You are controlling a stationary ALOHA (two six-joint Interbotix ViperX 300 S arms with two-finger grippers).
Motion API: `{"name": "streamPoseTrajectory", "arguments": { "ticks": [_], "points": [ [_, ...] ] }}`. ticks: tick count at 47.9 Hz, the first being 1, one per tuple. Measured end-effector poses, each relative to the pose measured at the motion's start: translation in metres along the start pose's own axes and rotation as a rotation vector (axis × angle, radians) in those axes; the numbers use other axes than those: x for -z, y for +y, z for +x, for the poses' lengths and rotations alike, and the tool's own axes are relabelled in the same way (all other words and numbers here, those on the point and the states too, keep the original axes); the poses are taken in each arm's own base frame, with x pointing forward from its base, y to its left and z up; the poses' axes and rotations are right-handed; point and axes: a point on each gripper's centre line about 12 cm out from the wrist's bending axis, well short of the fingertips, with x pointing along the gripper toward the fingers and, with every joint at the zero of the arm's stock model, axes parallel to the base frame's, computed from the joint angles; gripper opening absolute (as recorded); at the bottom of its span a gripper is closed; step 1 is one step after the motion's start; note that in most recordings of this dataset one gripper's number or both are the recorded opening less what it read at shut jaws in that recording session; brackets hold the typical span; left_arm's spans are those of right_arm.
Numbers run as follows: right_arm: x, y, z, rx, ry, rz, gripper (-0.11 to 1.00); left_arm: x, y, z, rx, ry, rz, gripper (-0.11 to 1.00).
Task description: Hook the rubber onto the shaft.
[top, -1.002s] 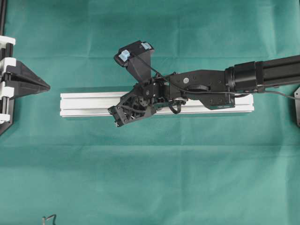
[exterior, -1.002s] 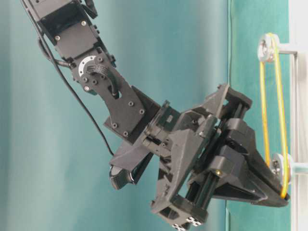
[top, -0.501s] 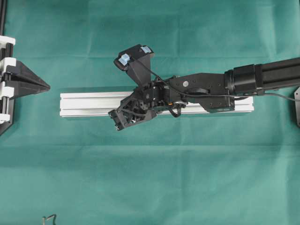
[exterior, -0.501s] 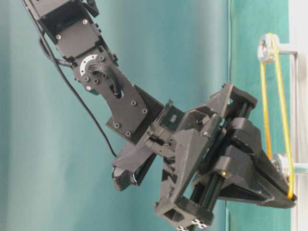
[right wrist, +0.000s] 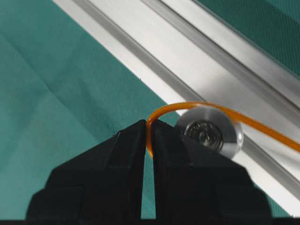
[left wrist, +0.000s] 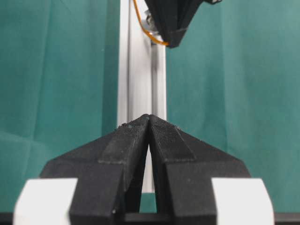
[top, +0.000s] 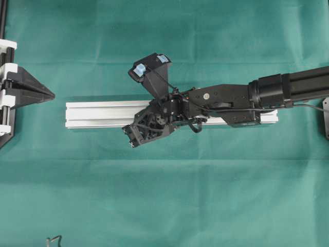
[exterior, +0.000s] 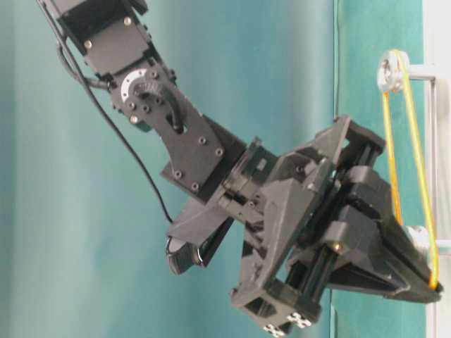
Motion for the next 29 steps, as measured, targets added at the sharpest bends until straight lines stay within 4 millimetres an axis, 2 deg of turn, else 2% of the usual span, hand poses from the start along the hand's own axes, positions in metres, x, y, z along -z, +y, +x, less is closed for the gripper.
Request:
{"name": "streamPoseTrajectory", "arguments": {
  "ticks": [29],
  "points": [
    [0.011,-0.018,-0.015,0.033,0.018,-0.007,0.07,0.0,0.0,0.0,0.0,0.0,0.0,0.02]
  ]
}}
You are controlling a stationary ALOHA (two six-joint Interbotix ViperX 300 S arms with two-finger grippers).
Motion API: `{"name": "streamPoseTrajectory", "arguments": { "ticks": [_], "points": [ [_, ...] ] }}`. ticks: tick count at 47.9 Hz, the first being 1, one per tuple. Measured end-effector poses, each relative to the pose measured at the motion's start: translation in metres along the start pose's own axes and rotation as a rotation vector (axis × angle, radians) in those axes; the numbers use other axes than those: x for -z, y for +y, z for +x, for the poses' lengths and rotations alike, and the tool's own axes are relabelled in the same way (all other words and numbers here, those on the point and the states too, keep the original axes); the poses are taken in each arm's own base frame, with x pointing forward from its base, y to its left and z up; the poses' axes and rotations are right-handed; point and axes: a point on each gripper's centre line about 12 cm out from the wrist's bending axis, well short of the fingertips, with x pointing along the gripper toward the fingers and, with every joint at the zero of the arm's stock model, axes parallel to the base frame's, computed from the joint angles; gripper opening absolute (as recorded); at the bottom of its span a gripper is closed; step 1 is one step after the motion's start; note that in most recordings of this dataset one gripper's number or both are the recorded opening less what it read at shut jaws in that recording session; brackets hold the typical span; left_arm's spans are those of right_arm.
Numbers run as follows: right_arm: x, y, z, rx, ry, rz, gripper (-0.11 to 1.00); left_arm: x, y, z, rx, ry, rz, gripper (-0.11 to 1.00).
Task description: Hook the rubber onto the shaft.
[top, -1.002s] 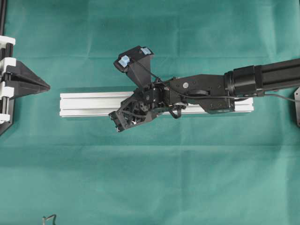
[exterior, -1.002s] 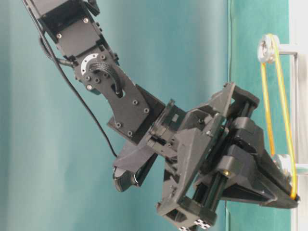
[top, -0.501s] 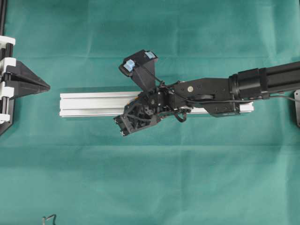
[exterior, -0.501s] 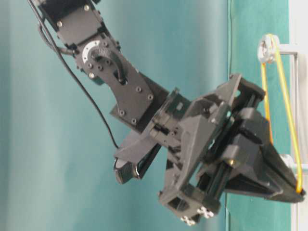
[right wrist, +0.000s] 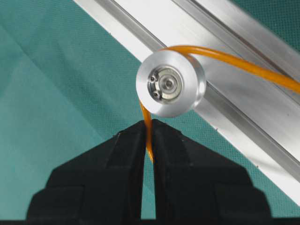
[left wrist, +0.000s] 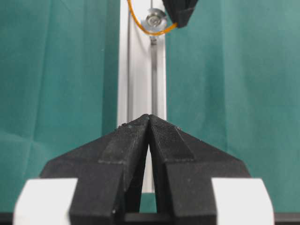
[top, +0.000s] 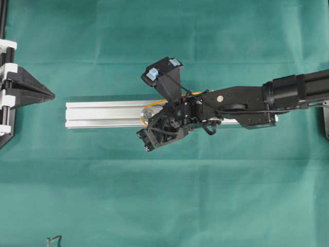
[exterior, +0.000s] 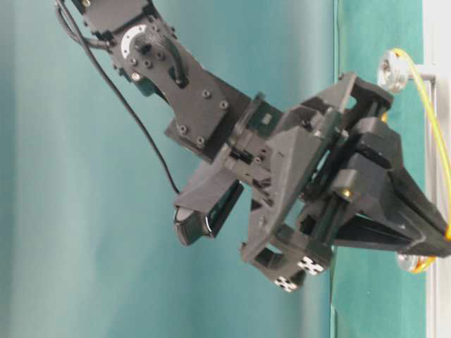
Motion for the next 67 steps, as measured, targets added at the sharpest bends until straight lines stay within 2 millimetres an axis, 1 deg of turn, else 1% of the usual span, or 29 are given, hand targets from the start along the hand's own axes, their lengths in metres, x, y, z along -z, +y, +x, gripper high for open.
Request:
{"name": "streamPoseTrajectory", "arguments": {
  "ticks": [16,49,67],
  "points": [
    [-0.001,-0.002,-0.013,-0.006,-0.015,-0.03,0.07,0.0,0.0,0.0,0.0,-0.002,0.0,0.02],
    [0.007,-0.02,-0.03,0.014,-0.012,-0.04,0.07,0.0,0.0,0.0,0.001,0.0,0.001,0.02],
    [0.007,-0.022,-0.031,0.016,-0.012,-0.044,0.07,0.0,0.0,0.0,0.001,0.0,0.001,0.02]
  ]
}}
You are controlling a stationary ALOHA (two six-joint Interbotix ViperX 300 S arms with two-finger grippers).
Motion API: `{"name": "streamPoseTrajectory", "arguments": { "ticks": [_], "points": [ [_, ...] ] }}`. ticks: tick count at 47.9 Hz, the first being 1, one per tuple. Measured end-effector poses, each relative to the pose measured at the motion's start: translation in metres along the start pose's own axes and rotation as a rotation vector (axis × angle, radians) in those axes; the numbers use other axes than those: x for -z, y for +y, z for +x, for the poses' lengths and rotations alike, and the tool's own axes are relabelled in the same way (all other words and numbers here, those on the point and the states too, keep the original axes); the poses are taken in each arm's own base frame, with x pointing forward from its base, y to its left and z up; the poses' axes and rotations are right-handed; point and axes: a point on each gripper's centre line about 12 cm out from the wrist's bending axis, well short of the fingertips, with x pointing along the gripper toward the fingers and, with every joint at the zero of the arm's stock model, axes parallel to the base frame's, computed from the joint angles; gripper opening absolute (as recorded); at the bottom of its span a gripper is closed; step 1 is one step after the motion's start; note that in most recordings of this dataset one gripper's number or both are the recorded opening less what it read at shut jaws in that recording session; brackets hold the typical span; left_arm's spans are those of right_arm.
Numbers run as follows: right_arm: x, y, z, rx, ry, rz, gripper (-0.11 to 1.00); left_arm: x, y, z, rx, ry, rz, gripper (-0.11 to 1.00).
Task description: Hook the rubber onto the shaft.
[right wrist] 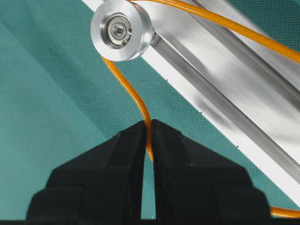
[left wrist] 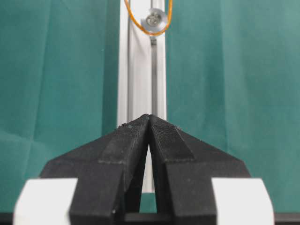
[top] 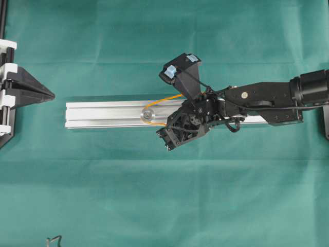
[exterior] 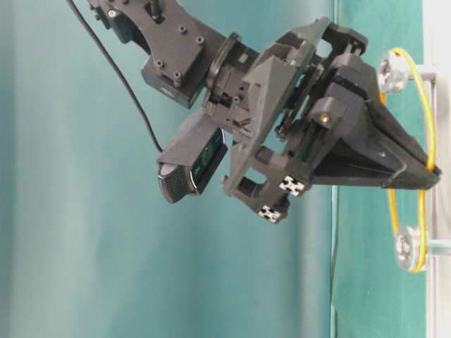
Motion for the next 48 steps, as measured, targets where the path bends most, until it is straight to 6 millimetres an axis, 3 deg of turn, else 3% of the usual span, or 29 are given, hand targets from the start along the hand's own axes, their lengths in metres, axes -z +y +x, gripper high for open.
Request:
{"name": "streamPoseTrajectory", "arguments": {
  "ticks": [20,23,32,36,48],
  "points": [
    [-0.0007,0.0,-0.0006,0.001,-0.005,-0.013,0.08,0.0,0.0,0.0,0.0,0.0,0.0,0.02],
    [-0.0006,-0.0003,0.0,0.002,-0.005,-0.013,0.18,0.0,0.0,0.0,0.0,0.0,0.0,0.02],
    [-0.0004,-0.0006,-0.0006,0.006,-0.003,-0.013,0.74,0.0,0.0,0.0,0.0,0.0,0.0,0.02],
    [0.0002,-0.0019,-0.0006,0.018,0.002,-0.013,0.94,-0.0001,0.0,-0.0004,0.0,-0.002,0.0,0.02],
    [0.0008,-0.0035,-0.0004,0.028,0.006,-0.015,0.92,0.0001,0.0003,-0.0004,-0.001,0.0,-0.001,0.02]
  ]
}}
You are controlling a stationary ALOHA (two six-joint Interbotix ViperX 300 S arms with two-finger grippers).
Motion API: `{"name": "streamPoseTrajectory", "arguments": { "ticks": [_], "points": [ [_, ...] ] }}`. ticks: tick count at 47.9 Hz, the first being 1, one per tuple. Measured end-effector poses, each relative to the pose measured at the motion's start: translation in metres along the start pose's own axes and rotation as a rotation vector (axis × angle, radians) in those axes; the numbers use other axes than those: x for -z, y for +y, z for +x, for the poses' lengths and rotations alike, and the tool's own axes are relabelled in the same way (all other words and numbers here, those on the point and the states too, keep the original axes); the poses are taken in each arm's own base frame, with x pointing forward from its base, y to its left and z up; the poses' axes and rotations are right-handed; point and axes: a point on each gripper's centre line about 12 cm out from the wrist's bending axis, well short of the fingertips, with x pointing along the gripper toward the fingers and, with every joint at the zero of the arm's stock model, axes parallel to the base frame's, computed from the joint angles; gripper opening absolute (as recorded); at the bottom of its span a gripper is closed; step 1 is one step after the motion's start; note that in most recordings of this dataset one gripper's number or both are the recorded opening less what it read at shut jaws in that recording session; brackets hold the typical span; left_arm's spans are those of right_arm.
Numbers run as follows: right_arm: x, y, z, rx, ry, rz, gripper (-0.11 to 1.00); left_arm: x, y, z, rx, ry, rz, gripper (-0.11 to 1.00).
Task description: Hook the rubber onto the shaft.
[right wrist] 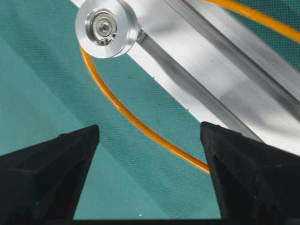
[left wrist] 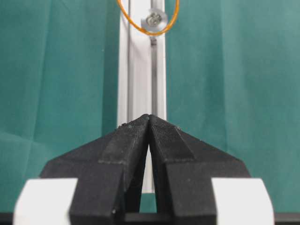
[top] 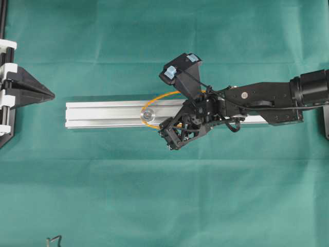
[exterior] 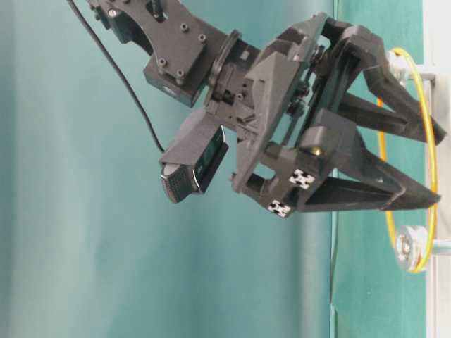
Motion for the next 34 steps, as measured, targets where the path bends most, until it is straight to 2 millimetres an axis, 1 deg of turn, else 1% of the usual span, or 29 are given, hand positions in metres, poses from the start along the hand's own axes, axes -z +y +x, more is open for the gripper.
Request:
{"name": "streamPoseTrajectory", "arguments": {
  "ticks": [11,20,34],
  "points": [
    [-0.001,0.001,-0.002,-0.002,-0.003,-0.004,0.92,0.0,0.0,0.0,0.001,-0.002,0.001,0.02],
    [-0.01,0.016,-0.02,-0.052,-0.037,-0.019,0.92,0.0,0.0,0.0,0.001,-0.002,0.001,0.02],
    [-0.024,0.028,-0.041,-0.038,-0.069,-0.052,0.91,0.0,0.0,0.0,0.0,0.0,0.0,0.02]
  ]
}}
